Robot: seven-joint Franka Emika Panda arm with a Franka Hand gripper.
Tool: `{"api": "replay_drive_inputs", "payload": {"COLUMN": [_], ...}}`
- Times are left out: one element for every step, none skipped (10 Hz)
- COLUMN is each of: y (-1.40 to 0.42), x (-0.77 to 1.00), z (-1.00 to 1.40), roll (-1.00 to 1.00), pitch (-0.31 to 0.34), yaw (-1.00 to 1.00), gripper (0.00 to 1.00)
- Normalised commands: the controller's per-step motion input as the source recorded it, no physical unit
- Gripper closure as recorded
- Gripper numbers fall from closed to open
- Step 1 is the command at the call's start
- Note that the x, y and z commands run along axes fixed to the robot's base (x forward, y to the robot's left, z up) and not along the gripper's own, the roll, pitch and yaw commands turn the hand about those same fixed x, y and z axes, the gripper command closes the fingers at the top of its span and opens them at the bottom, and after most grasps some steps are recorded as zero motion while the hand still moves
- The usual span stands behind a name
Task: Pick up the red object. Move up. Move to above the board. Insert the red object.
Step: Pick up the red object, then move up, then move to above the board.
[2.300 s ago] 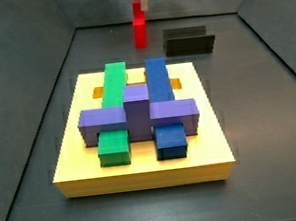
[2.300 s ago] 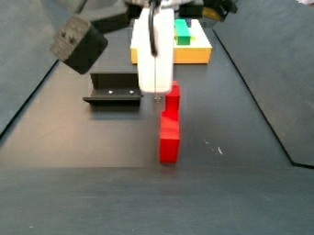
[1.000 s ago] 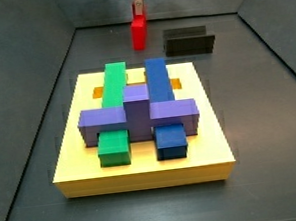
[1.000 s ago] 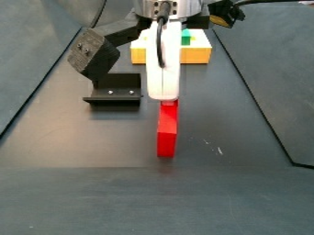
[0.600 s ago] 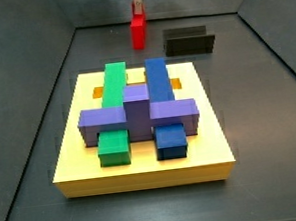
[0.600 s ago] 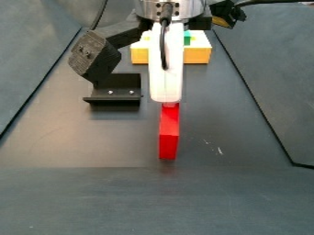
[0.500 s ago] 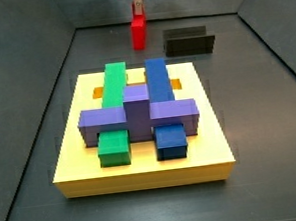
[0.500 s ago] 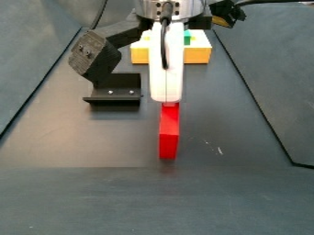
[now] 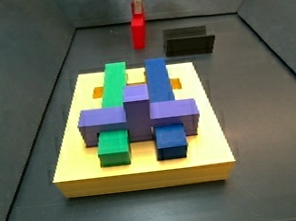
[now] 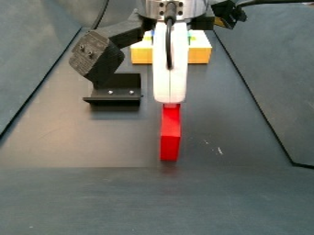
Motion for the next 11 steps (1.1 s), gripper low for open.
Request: {"api": "replay_drive_inputs", "payload": {"y": [0.00, 0.00, 0.03, 0.01, 0.01, 0.00, -0.01, -0.01, 0.00, 0.01, 0.01], "x": [0.00, 0.00, -0.06, -0.08, -0.02, 0.00, -0.02, -0.04, 0.02, 0.05, 0.04], "z": [0.00, 0.83, 0.80, 0.50, 0.22, 1.40, 1.40, 1.40, 1.40, 0.94, 0.41], "roll": [0.00, 0.00, -0.01, 0.00, 0.02, 0.00, -0.01, 0.00, 0.00, -0.01, 0.00], "pitch": [0.000, 0.000, 0.045, 0.067, 0.045, 0.000, 0.021, 0.035, 0.043, 0.082, 0.099], "yaw": [0.00, 0.00, 0.04, 0.04, 0.03, 0.00, -0.01, 0.00, 0.00, 0.00, 0.00], "gripper": [1.00, 1.00, 1.00, 1.00, 1.00, 1.00, 1.00, 1.00, 1.00, 1.00, 1.00]}}
